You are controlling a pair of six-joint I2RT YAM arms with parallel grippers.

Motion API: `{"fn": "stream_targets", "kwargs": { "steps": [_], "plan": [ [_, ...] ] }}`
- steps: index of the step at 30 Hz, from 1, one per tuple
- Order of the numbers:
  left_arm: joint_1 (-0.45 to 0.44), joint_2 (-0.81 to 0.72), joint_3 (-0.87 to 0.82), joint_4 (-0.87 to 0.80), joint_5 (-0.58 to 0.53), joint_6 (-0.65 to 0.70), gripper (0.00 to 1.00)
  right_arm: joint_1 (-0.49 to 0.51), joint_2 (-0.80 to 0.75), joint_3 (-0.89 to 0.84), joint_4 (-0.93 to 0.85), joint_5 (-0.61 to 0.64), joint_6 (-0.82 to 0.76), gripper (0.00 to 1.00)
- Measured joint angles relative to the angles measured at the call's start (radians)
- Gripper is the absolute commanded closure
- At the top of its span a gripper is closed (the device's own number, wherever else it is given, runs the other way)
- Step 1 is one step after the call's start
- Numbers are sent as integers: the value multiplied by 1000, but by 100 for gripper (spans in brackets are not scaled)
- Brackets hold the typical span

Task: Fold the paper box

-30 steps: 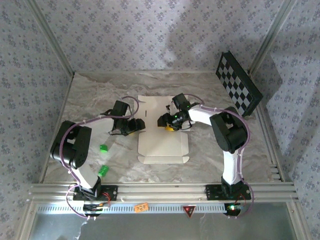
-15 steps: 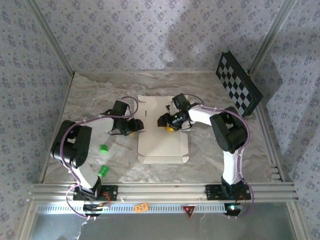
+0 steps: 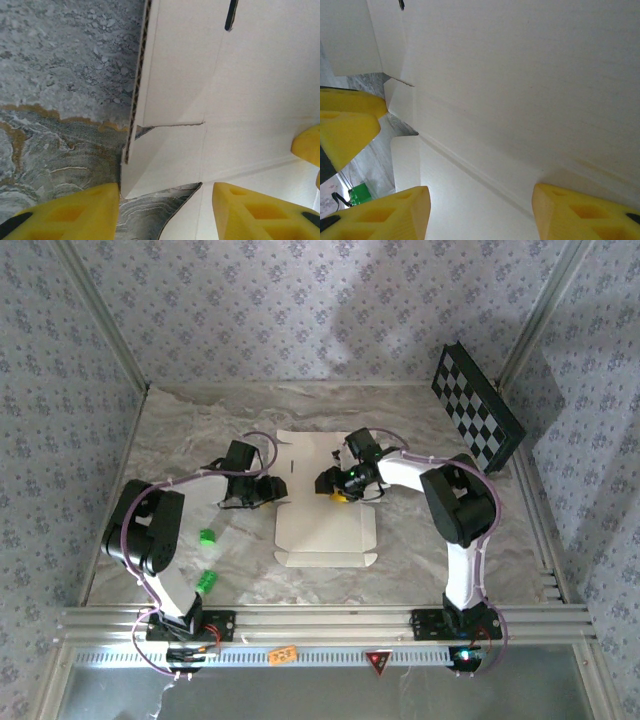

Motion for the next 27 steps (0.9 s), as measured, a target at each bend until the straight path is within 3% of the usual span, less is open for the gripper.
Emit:
{"fn": "stream_targets", "kwargs": {
  "steps": [5, 10, 19, 27],
  "plan": [
    [0, 0, 2, 0, -13, 0, 42, 0, -5, -11, 18, 0, 0, 41],
    [0, 0, 2, 6, -9, -7, 49, 0, -7, -14, 22, 0, 0, 41],
    [0, -2, 1, 56, 29, -23, 51, 0, -11, -24, 35, 0, 0, 41],
    [0, -40, 0, 45, 24, -26, 45, 0, -13, -26, 37, 0, 0, 41]
  ]
}}
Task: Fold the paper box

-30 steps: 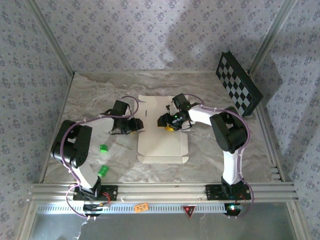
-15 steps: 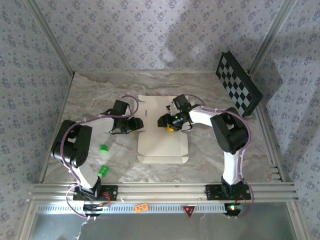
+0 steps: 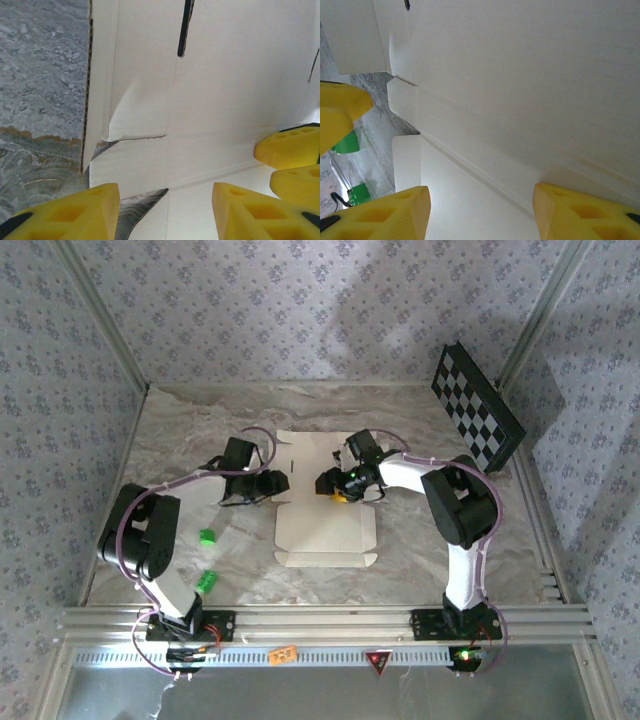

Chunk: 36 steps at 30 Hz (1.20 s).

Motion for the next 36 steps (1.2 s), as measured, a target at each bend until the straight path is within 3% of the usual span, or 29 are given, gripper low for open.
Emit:
{"fn": "stream_targets", "kwargs": {
  "steps": [16, 36],
  "plan": [
    [0, 53, 0, -27, -19, 0, 46, 0, 0, 0, 0, 0, 0, 41],
    [0, 46, 3, -28, -31, 0, 39, 0, 0, 0, 0, 0, 0, 41]
  ]
}}
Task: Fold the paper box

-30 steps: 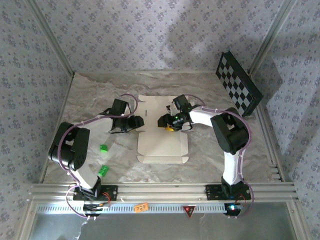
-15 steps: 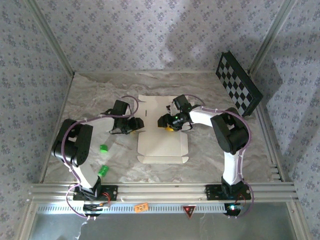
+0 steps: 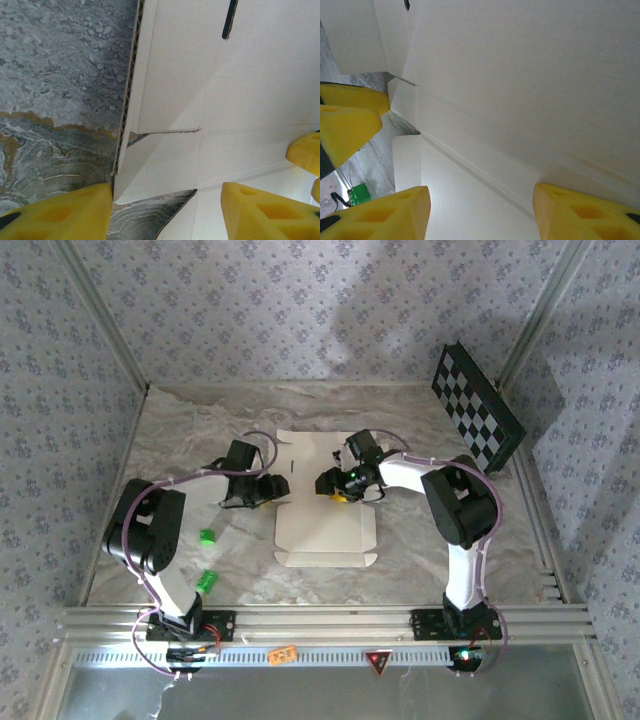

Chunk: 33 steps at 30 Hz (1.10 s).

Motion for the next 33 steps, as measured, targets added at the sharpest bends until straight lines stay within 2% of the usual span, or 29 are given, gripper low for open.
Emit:
{"fn": "stream_targets", "kwargs": {
  "steps": [10, 23, 33],
  "plan": [
    [0, 2, 0, 1, -5, 0, 42, 0, -3, -5, 2, 1, 0, 41],
    [7, 8, 1, 7, 20, -15, 52, 0, -4, -5, -3, 1, 0, 41],
    [7, -12, 5, -13, 24, -15, 52, 0, -5, -5, -8, 2, 0, 41]
  ]
}}
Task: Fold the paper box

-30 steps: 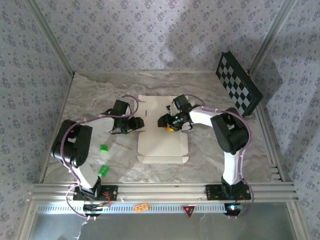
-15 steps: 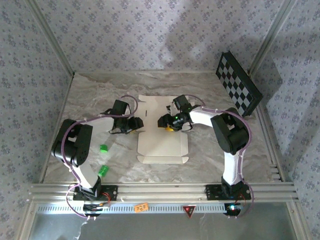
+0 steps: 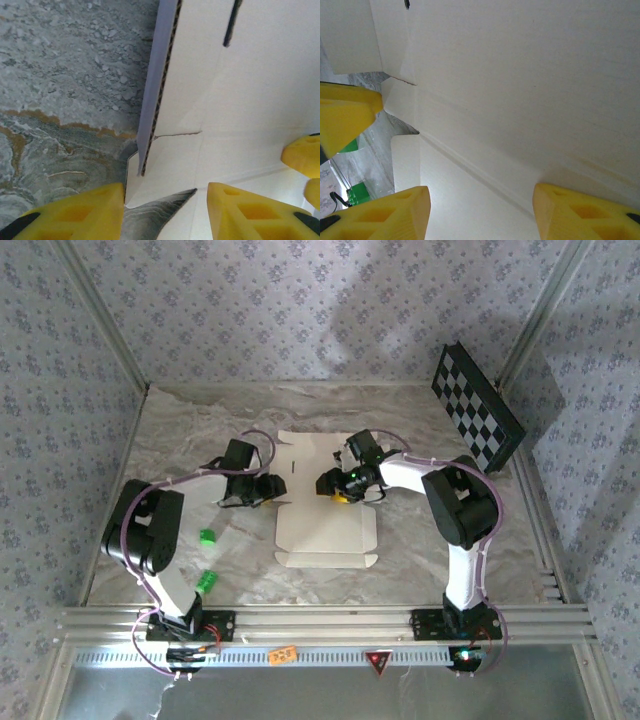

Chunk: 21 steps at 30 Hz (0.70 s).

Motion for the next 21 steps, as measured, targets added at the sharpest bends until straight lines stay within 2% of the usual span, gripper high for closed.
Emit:
{"fn": "stream_targets", "kwargs": {
  "steps": [8, 14, 21],
  "plan": [
    [-14, -76, 23, -32, 22, -1, 51, 0, 0, 0, 0, 0, 0, 41],
    [-43, -77, 31, -32, 37, -6, 50, 0, 0, 0, 0, 0, 0, 41],
    [-61, -77, 37, -69, -34, 4, 34, 0, -2, 0, -2, 7, 0, 41]
  ]
}}
